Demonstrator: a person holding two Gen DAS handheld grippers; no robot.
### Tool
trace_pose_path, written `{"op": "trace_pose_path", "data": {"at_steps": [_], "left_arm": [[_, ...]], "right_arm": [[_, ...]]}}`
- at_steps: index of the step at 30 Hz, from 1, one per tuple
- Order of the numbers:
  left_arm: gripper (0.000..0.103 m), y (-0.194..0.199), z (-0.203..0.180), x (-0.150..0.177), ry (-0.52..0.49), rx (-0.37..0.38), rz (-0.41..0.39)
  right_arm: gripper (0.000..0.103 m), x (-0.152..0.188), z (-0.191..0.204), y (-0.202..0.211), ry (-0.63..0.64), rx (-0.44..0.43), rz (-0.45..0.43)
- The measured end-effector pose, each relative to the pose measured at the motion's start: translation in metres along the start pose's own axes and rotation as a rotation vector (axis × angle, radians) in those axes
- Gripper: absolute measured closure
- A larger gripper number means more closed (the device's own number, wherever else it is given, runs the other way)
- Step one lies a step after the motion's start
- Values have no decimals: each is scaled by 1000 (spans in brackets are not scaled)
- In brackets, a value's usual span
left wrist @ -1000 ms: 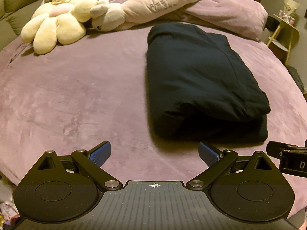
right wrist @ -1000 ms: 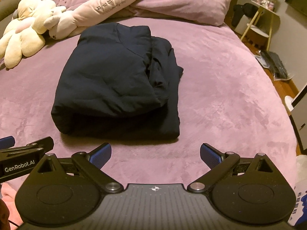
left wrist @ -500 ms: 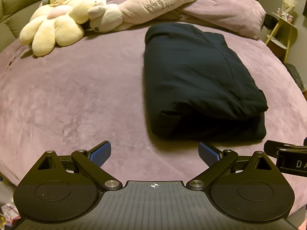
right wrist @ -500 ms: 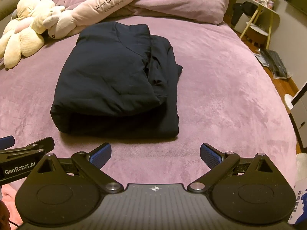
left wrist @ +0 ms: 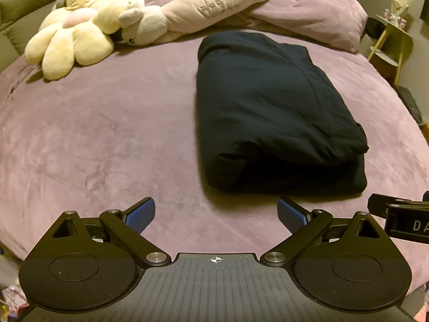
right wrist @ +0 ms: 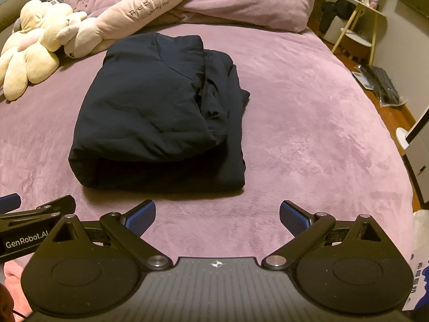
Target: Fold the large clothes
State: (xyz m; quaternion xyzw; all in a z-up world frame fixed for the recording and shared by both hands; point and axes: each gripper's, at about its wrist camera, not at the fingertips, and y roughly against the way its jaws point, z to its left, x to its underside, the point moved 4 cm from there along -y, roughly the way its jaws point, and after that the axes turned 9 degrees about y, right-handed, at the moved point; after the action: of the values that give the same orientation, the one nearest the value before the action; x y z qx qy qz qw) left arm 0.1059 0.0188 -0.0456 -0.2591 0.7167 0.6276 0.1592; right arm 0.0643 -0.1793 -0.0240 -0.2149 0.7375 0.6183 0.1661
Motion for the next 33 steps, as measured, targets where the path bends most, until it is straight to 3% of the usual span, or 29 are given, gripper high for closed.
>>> {"op": "trace_pose_path", "data": {"at_steps": [33], "left_arm": [[3,2,-3,1,3,3,19]], "right_arm": [[4,-3,1,4,11,-7,-10]]}}
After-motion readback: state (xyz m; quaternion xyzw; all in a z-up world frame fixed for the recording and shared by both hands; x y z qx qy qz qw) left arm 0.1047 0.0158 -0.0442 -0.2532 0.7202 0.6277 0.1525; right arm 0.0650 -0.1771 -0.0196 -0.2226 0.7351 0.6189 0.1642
